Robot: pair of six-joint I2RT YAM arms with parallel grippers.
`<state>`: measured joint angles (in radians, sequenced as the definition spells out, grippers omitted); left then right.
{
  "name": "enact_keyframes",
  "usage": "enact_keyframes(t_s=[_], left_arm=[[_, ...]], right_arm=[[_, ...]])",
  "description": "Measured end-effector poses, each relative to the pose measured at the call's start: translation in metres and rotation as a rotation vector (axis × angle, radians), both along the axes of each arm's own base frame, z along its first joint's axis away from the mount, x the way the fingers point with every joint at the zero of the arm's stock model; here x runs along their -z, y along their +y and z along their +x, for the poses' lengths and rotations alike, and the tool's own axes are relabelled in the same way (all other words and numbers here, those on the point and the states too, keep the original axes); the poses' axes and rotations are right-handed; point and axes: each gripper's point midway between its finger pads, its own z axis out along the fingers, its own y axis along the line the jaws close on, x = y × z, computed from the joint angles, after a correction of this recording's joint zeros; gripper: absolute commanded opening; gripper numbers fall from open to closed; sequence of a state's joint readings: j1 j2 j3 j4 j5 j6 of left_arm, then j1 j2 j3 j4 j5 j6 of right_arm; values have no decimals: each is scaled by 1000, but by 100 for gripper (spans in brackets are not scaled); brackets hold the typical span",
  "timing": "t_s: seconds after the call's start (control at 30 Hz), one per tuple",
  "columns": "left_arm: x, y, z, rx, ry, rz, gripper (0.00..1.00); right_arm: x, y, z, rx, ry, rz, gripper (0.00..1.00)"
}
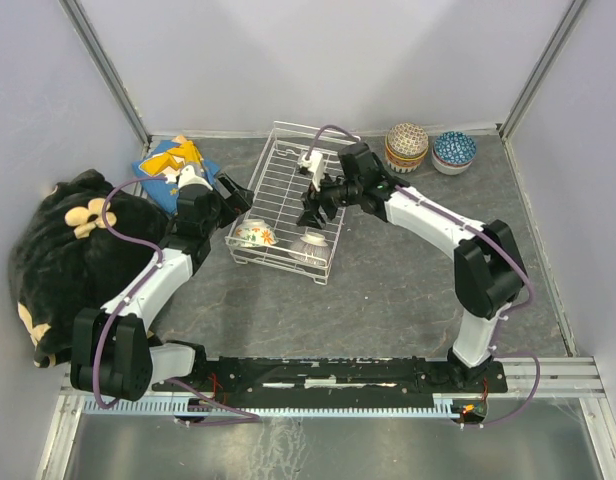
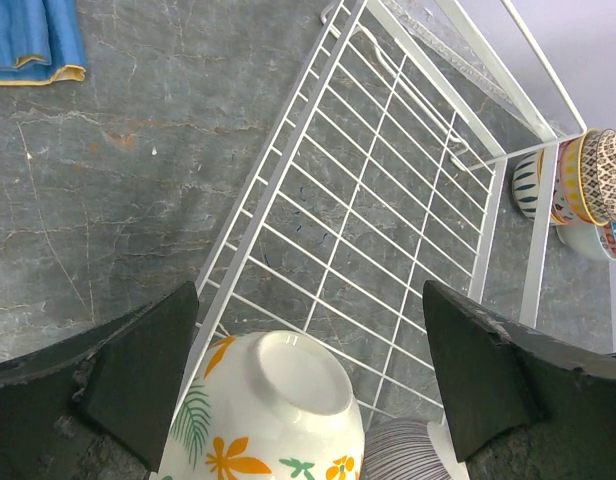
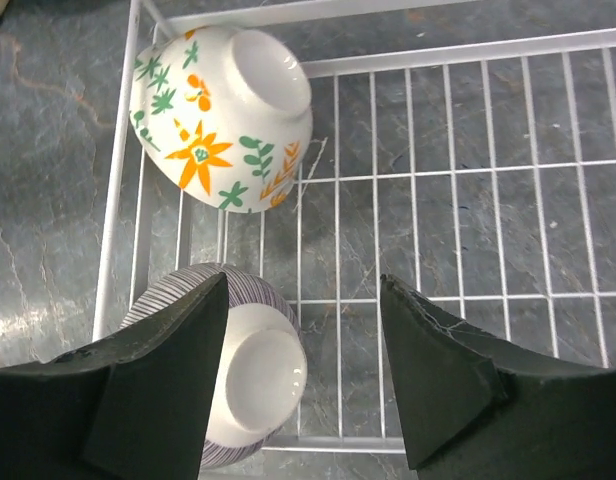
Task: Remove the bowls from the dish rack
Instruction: Pick up the bowl from the dish rack.
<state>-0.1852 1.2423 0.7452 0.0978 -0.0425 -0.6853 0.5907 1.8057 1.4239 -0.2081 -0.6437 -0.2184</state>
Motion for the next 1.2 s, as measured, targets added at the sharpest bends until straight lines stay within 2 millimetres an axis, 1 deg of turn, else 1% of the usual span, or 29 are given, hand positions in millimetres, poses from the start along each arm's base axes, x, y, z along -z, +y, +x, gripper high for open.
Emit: enact_keyframes(t_s=[0.2,0.4,0.6,0.7,0.87,1.03,1.2], left_arm=[[0,0,0,1,1,3,99],[1,0,0,1,2,5,99],[3,1,0,-1,7,7,99],[4,1,0,-1,10,7,99],[5,1,-1,-2,17,9,99],[7,2,-2,-6,25,12,99],[8,2,-2,-5,29,13,99]], right_arm=[[23,20,-15,-131,-4,-34,74],[37,31,-20,-192,-24,-49,77],[39,39,-19,-203,-66,-65,77],[40,46,-23,-220,-80,-69,78],[48,55,-25,-246,-91,-71,78],[55,58,-23,-260,-93,-72,78],[53,60,-24,-281,-100,-59,79]])
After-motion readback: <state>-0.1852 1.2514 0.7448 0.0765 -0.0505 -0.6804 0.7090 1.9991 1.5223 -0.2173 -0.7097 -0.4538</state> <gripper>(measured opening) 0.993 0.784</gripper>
